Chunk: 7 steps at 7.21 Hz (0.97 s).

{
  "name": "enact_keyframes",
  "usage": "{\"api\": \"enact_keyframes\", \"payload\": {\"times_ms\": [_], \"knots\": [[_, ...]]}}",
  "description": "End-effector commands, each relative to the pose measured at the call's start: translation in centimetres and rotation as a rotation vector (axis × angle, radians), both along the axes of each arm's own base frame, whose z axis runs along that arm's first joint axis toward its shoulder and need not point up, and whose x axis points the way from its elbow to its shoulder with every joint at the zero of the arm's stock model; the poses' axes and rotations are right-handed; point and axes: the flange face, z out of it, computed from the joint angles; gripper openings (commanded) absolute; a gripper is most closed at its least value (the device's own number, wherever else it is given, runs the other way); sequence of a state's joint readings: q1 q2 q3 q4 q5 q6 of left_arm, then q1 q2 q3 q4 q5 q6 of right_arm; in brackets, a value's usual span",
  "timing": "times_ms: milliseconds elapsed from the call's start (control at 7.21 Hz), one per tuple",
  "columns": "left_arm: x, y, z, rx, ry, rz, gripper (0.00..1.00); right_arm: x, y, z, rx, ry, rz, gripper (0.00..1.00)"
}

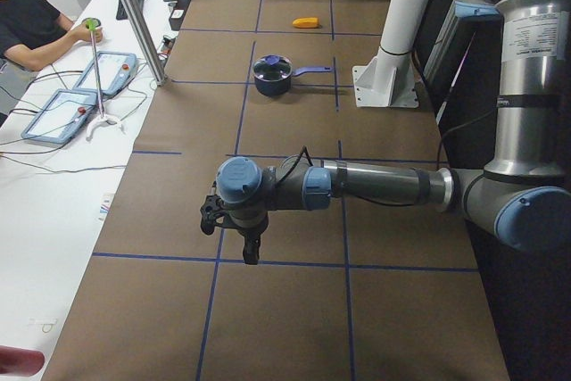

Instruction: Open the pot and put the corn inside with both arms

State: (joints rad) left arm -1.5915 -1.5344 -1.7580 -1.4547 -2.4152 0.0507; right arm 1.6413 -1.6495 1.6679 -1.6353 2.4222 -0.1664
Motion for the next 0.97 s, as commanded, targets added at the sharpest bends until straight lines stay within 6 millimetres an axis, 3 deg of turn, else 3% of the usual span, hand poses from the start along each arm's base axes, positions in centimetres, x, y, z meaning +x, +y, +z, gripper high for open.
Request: {"api": "enact_keyframes", "payload": {"times_ms": [0,277,555,832], "knots": [[2.3,-1.0,-6.5,0.055,-0.009,-0.016,1.00,0.1,-0.8,-0.9,0.022,0.003,-0.001,1.00],[8.9,0.4,-14.0,0.051,-0.070,-0.017,1.00,0.0,-1.0,-1.1,0.025,0.005,-0.001,1.00],[15.6,-0.3,-24.0,-0.011,-0.040,-0.024,1.00,0.0,-1.2,-1.3,0.027,0.003,-0.001,1.00],[26.8,0.2,-33.7,-0.083,-0.015,-0.081,1.00,0.0,-1.2,-1.7,0.030,0.001,0.003,1.00]]}}
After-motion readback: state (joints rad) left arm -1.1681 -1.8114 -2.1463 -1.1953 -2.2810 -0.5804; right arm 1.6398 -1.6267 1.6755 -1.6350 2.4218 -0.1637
